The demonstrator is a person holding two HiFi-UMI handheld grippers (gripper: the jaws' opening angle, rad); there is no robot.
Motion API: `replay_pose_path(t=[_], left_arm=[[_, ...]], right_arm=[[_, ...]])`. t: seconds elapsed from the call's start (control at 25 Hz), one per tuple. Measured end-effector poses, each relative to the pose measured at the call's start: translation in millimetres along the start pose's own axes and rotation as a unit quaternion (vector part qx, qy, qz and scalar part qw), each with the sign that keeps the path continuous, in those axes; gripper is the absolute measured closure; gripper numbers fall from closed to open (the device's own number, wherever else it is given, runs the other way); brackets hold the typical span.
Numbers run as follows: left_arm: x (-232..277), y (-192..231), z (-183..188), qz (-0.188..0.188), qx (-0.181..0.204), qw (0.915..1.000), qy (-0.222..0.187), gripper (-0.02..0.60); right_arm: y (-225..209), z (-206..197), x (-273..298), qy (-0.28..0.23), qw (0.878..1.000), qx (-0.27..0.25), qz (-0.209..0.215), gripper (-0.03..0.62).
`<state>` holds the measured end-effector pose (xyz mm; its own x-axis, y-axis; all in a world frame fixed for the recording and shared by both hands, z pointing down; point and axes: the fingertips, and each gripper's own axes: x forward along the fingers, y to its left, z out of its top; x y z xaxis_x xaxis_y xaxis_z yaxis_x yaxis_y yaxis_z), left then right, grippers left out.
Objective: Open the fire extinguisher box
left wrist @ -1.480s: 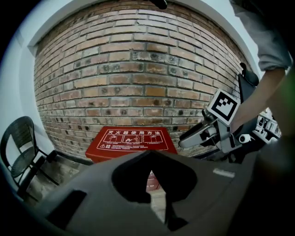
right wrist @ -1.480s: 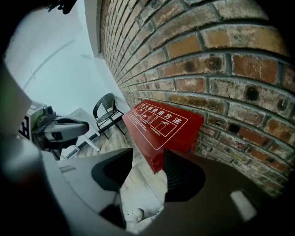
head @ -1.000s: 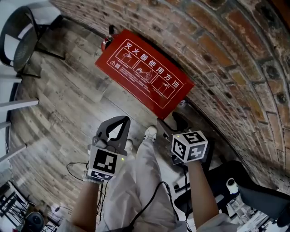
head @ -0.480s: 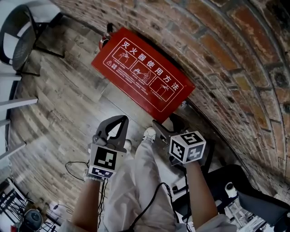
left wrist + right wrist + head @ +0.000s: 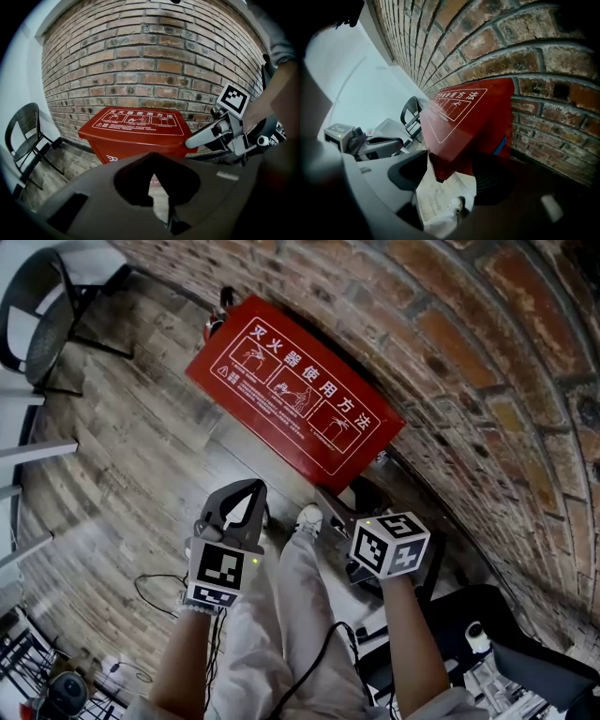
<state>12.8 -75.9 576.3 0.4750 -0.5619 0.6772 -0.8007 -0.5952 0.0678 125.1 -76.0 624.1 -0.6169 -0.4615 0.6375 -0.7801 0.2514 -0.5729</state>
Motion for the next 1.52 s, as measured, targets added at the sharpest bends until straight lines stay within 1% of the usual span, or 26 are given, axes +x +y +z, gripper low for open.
replay_pose_path(t=[0.08,0.2,0.4,0.52,0.88,1.16,1.32,1.52], left_arm=[[5.4,-0.5,-4.5,-0.004,-0.002,1.0,0.003,0.584],[15.9,-1.2,-17.6,-0.012,0.0,0.9998,0.014,0.584],[32.9,7.4,-32.4,-0.013,-0.009,0.9996,0.024,0.584],[39.7,10.8,-35.6,-0.013,-0.01,0.9996,0.022,0.584],[56.3,10.8,-41.2,-0.032,-0.005,0.9994,0.016,0.584],[62.6,12.8,-37.9,-0.034,-0.012,0.9993,0.007,0.584],[63.1,12.7,-44.5,-0.038,-0.006,0.9991,0.017,0.584],[59.6,12.7,-51.1,-0.038,-0.027,0.9987,0.022,0.584]], right_arm=[[-0.7,1.7,-0.2,-0.003,1.0,0.004,0.0,0.296],[0.0,2.8,-2.7,-0.013,1.0,0.027,0.002,0.301],[-0.2,5.2,-3.6,-0.025,0.999,0.043,0.002,0.314],[-0.6,6.5,-4.8,-0.027,0.998,0.05,0.003,0.319],[3.2,9.4,-8.5,-0.041,0.997,0.068,0.007,0.321],[9.1,14.5,-15.6,-0.053,0.994,0.093,0.022,0.318],[13.3,17.6,-18.0,-0.063,0.992,0.106,0.034,0.313],[17.9,22.4,-24.2,-0.072,0.989,0.118,0.046,0.307]])
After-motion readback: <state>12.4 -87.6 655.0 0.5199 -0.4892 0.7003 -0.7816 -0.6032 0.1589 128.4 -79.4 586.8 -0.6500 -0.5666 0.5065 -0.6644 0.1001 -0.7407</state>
